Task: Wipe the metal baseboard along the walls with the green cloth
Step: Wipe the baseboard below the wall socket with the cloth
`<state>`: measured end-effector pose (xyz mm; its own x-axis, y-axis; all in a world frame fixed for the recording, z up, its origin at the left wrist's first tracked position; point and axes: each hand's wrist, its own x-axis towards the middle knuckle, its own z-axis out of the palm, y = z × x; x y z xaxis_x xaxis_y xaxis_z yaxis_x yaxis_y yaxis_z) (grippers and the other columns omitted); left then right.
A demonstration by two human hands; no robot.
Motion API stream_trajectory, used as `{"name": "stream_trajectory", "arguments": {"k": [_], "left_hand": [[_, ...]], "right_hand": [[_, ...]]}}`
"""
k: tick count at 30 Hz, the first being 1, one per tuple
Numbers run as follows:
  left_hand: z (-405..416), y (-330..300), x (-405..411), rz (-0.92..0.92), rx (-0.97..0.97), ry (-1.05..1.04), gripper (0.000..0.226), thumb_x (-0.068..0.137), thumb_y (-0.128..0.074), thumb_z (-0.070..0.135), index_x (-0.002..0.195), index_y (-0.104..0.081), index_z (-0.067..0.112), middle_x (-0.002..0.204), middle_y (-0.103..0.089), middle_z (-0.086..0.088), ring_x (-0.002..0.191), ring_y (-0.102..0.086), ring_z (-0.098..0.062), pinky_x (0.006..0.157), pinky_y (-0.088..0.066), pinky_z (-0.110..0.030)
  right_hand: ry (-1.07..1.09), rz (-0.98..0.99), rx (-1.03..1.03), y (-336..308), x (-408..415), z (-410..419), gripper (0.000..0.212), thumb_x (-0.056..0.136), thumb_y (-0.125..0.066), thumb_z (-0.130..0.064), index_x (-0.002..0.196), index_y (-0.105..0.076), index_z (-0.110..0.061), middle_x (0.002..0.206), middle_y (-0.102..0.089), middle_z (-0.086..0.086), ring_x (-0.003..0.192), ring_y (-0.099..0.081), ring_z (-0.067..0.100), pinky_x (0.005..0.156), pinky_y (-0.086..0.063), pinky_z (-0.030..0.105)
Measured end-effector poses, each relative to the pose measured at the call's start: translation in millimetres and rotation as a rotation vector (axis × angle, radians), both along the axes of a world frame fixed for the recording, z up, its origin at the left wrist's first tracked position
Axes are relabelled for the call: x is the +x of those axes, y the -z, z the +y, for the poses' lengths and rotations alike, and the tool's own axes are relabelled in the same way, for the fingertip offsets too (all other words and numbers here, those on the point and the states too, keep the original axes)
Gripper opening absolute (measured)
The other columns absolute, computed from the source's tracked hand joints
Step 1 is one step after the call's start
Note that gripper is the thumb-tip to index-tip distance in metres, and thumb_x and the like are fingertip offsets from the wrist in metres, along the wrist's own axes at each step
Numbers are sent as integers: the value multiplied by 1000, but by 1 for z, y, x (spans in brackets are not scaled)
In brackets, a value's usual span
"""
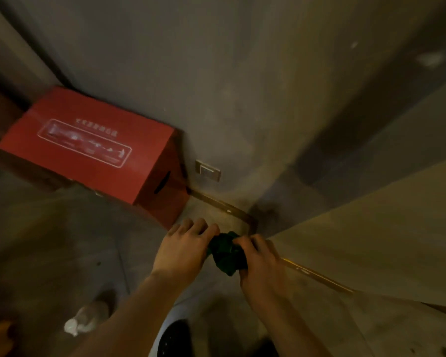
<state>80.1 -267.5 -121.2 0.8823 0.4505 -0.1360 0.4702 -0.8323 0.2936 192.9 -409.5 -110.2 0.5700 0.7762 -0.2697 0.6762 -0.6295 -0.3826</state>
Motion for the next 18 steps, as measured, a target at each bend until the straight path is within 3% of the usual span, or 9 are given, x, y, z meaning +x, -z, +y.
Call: {"name": "stream_trajectory", "arguments": {"k": [9,13,18], "left_hand": [[-5,195,5,17,20,58,37,96,-60,31,131,-48,32,127,-56,1,110,-52,-24,89,-45,-39],[5,272,9,24,36,95,32,93,-62,33,124,-56,31,118,-61,1,102,-56,-25,82,-45,-39],[19,352,17,9,74,86,36,95,-57,39,130,-54,31,124,-60,1,106,-55,-25,82,-45,-38]], "right_hand": [[-14,51,-8,202,2,-13,54,90,-62,-21,138,-42,-34,141,-39,-5,122,-48,18,93,-49,29],[-35,19,23,284,3,-8,52,89,-61,-21,137,-44,-30,137,-42,-3,123,-44,22,90,-50,34],[-16,-2,2,365,15,8,56,89,-57,-20,140,-37,-34,139,-36,-4,125,-38,22,91,-47,36]]}}
